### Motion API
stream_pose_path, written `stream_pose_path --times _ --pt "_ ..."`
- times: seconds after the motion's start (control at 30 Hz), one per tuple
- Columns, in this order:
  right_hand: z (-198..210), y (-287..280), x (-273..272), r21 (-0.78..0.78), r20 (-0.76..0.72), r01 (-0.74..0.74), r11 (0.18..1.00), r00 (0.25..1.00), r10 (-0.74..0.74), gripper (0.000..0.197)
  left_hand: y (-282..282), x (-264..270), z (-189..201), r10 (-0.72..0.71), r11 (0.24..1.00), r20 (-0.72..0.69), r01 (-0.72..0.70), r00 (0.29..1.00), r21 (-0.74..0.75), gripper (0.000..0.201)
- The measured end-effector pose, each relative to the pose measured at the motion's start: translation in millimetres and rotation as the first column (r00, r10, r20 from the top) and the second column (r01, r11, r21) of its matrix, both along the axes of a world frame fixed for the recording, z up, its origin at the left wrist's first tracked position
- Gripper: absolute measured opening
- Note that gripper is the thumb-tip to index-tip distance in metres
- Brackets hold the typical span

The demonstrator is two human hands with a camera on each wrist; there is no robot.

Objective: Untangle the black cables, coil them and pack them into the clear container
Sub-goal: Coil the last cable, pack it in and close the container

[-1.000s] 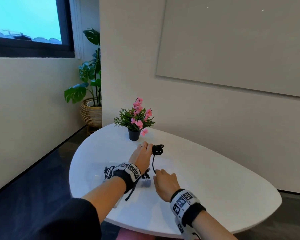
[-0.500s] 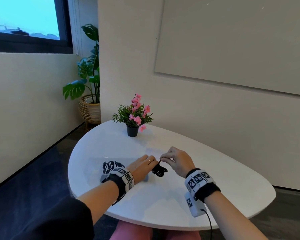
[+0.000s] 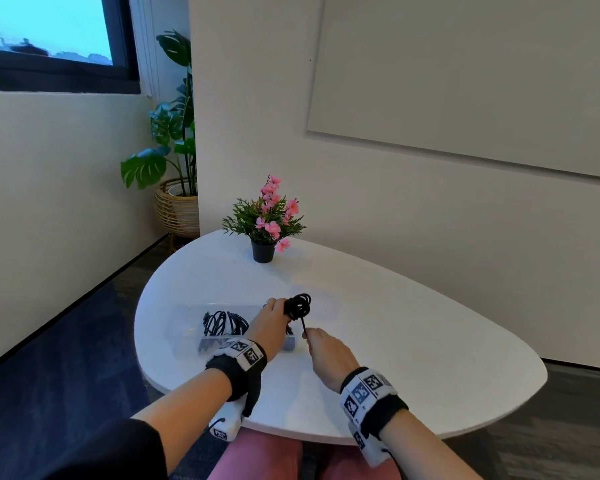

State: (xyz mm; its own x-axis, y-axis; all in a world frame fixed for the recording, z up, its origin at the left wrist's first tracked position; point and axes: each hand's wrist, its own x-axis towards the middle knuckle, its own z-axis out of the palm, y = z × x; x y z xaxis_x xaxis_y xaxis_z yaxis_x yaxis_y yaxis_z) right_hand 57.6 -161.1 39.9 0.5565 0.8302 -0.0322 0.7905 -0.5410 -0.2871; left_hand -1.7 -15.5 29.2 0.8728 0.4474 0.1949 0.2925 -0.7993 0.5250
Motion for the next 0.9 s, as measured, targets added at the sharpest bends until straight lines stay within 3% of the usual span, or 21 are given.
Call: stream_pose_path --times 0.1,0.27,0.37,0.47,0.57,0.67,0.9 --pt "8 1 -9 -0.088 0.125 -0.087 0.992 0.987 0.098 0.031 6 -4 -9 -0.008 0.996 -0.135 0.020 0.991 0.091 0.031" --pt "23 9 -11 -0.236 0.262 -0.239 0.942 0.918 0.299 0.030 2 -8 -13 -0.049 0.992 -0.189 0.070 0.981 0.104 0.042" --pt "34 20 -9 -0.108 0.162 -0.349 0.931 0.918 0.363 0.026 -6 -8 -10 -0.111 0.986 -0.214 0.134 0.970 0.097 0.041" --pt "48 25 0 -0.034 0.157 -0.464 0.885 0.872 0.463 0.017 -4 -13 -8 -0.178 0.982 -0.101 0.182 0.979 0.040 0.036" --pt "59 27 15 0.115 0.125 -0.449 0.886 0.892 0.435 0.018 2 -20 -8 -0.279 0.959 0.004 0.278 0.960 -0.048 0.038" --pt "56 30 17 0.304 0.101 -0.458 0.835 0.887 0.450 0.015 6 -26 -2 -0.243 0.967 0.066 0.247 0.968 -0.066 0.034" --pt "33 45 10 0.515 0.072 -0.374 0.771 0.915 0.396 0.018 13 -48 -6 -0.270 0.953 0.147 0.286 0.952 -0.097 0.031"
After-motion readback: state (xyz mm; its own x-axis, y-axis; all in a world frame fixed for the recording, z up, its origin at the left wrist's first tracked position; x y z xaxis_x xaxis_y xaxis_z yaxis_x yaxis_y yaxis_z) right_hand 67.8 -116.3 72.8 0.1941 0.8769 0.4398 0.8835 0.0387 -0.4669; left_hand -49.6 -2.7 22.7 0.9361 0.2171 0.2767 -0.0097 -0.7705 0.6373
